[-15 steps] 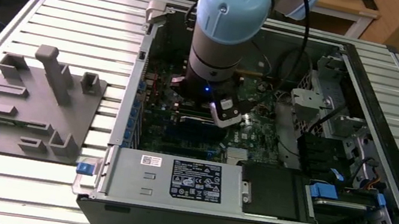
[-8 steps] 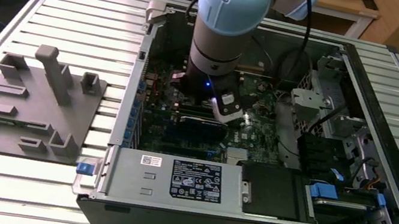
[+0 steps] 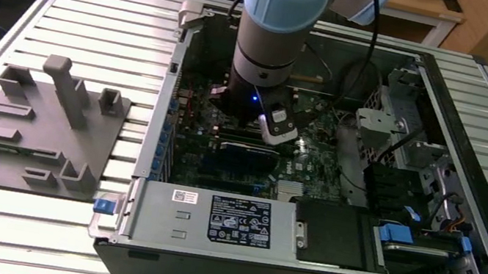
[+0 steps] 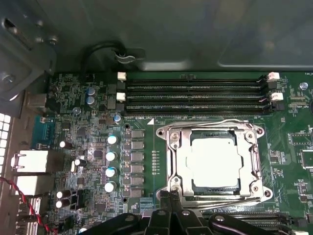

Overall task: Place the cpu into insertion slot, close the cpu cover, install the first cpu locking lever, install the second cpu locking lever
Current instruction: 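Install the second cpu locking lever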

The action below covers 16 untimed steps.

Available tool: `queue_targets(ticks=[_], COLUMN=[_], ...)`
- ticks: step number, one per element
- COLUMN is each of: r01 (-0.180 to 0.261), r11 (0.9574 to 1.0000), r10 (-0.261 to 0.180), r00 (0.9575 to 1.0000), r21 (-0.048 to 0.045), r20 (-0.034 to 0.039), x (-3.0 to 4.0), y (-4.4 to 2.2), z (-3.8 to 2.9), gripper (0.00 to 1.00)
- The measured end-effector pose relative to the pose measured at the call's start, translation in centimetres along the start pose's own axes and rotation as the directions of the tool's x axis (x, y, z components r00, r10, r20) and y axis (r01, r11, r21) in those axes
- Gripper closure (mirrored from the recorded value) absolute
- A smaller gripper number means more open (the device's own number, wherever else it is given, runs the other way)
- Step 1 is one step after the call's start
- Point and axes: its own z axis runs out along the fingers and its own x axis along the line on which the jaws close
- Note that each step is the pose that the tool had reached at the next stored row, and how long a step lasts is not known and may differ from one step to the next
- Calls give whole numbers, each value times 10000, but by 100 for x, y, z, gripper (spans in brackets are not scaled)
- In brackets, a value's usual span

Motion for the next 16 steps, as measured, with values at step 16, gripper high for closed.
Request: queue_targets(ticks=[16], r01=[-11], r11=[9999], r10=[11], r00=[10000], r21=[141], r20=[8], x=[-3], y=[12], z=[-84], gripper=[90])
